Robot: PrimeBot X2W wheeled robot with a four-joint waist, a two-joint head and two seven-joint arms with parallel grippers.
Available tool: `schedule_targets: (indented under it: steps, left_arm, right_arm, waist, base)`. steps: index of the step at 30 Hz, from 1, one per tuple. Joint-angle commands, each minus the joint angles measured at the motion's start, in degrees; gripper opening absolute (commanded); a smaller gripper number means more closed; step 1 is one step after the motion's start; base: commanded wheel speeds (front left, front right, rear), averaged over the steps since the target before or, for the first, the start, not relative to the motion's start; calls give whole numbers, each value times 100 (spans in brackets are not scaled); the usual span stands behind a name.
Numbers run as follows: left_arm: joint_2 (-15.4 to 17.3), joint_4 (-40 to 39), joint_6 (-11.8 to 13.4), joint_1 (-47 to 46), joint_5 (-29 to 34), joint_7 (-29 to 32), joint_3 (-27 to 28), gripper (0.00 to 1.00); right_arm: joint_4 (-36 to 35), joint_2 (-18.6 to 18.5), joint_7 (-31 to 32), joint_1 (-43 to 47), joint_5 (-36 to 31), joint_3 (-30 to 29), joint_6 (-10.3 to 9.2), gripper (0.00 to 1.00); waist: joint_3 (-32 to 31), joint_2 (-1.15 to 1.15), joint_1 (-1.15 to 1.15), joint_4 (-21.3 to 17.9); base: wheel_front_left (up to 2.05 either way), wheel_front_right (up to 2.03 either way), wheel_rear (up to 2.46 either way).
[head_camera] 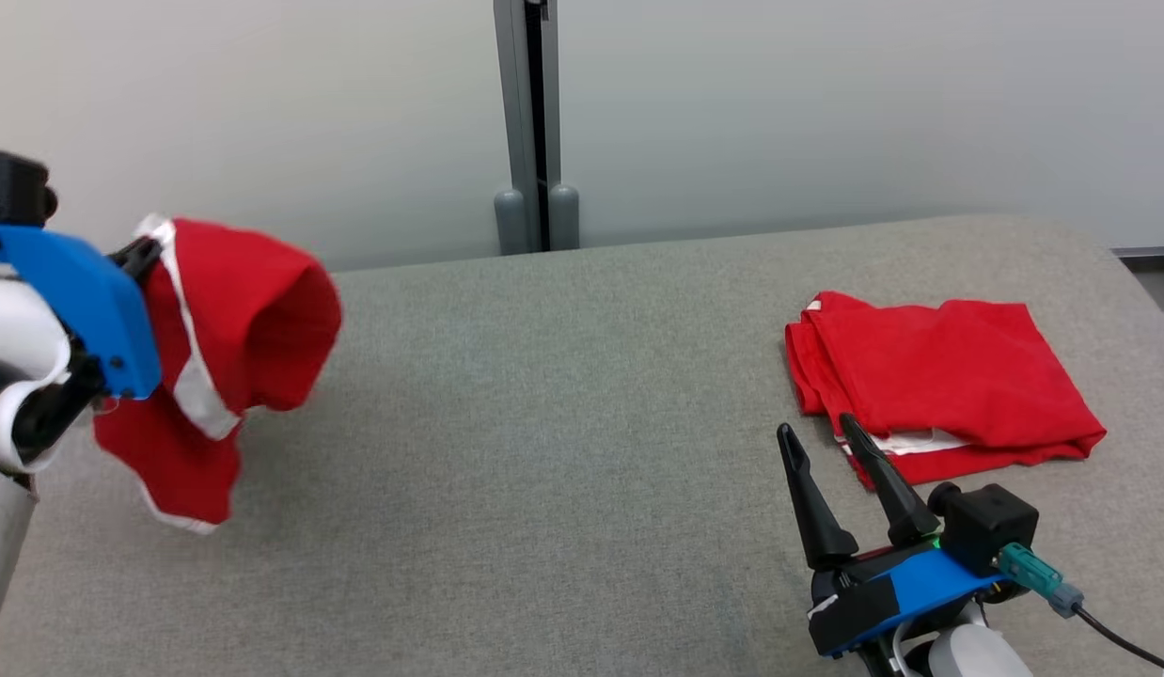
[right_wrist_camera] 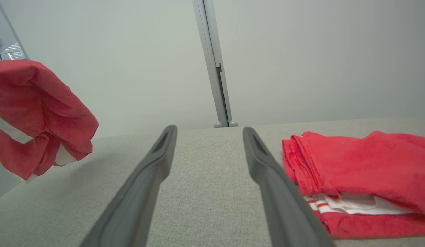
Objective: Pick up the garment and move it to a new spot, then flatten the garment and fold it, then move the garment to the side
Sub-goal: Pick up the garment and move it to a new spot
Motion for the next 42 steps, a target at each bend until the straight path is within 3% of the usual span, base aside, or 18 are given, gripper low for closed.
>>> schedule_targets:
  steps: [1,9,13,15,22,23,24,26,29,34,42]
  left_arm:
    - [29,-225,-9,-169,-58,2,-123,0]
    - [-80,-1735,-7,-378,-345,-210,-1073,0]
    - [-64,-2124,-8,-130,-229,-402,-1636,0]
    - [-51,-2154,-8,32,12,-595,-2011,0]
    - [-765,-1070,39,892,372,-1845,-2684,0]
    - [-830,-792,60,958,565,-2001,-2820,55]
    - [-919,-562,119,1007,685,-2168,-2902,100]
    - [-1210,-212,181,1075,664,-2584,-2862,100]
    - [-1383,140,238,957,727,-3134,-2753,100]
    - [-1203,-136,468,1002,652,-3652,-2423,100]
    - [-588,-1305,1612,1750,412,-4203,-1426,100]
  right_arm:
    - [-12,-11,-29,51,27,-24,3,100]
    - [-94,-18,-29,155,38,-64,2,100]
    - [-119,-53,-29,170,36,-45,3,100]
    - [-129,-47,-29,152,35,-12,3,100]
    - [-67,-54,-29,125,80,22,2,100]
    - [-53,-53,-28,134,77,35,3,100]
    - [-35,-60,-29,135,75,58,3,100]
    - [-4,-105,-29,129,100,70,3,100]
    - [15,-168,-28,168,100,28,3,100]
    - [-23,-243,-27,223,129,-70,2,100]
    - [-193,-253,-27,386,72,-271,2,100]
  waist:
    - [-74,1,2,-65]
    - [-98,1,2,-179]
    - [-24,1,2,-298]
    - [57,1,2,-381]
    - [205,1,2,-540]
    - [210,1,2,-541]
    - [211,1,2,-536]
    - [188,1,2,-490]
    - [123,1,2,-299]
    - [-25,1,2,-62]
    - [-136,1,2,195]
  base:
    - [0,0,0]
    - [0,0,0]
    - [0,0,0]
    - [0,0,0]
    - [0,0,0]
    - [0,0,0]
    - [0,0,0]
    - [0,0,0]
    - [0,0,0]
    - [0,0,0]
    - [0,0,0]
